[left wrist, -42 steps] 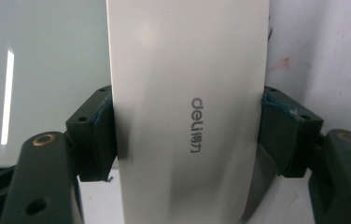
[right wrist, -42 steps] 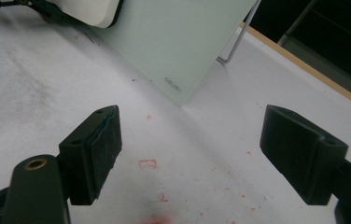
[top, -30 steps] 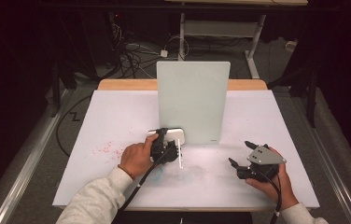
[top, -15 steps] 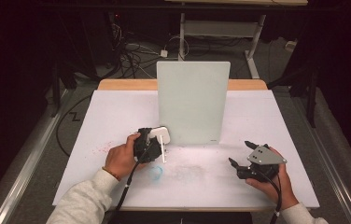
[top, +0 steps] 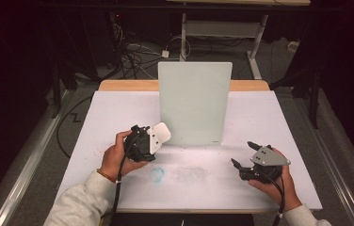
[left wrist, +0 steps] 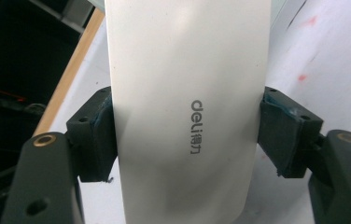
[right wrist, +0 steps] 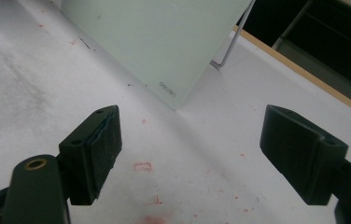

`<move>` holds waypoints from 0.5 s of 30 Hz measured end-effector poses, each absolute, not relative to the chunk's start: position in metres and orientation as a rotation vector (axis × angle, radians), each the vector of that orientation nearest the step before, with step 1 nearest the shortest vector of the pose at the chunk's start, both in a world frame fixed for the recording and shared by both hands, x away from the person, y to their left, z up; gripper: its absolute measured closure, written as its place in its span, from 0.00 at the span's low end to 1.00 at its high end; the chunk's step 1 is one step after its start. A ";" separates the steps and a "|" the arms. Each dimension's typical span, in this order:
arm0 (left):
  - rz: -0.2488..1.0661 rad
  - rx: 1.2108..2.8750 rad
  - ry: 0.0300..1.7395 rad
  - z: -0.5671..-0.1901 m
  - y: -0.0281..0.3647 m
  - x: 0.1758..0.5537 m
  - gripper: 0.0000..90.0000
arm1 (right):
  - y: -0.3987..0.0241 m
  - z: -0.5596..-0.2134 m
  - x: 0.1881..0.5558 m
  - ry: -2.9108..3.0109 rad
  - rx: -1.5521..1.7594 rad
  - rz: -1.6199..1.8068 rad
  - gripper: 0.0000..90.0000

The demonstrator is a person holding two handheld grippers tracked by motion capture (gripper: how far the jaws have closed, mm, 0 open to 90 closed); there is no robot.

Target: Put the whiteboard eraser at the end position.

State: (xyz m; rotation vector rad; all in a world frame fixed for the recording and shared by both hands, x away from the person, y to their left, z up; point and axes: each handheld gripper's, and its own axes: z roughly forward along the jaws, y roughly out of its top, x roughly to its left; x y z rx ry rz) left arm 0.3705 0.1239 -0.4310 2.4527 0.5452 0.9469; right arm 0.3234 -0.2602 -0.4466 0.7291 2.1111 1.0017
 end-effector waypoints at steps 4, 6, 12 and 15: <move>0.853 2.406 0.560 -0.425 0.128 0.369 0.31 | -0.260 -0.447 0.324 2.110 0.733 1.005 0.24; 0.812 2.388 0.562 -0.423 0.131 0.368 0.31 | -0.261 -0.447 0.324 2.111 0.735 1.008 0.24; 0.738 2.330 0.563 -0.414 0.136 0.364 0.31 | -0.262 -0.446 0.325 2.109 0.741 1.013 0.24; 0.713 2.319 0.552 -0.411 0.136 0.360 0.31 | -0.262 -0.446 0.325 2.110 0.739 1.014 0.24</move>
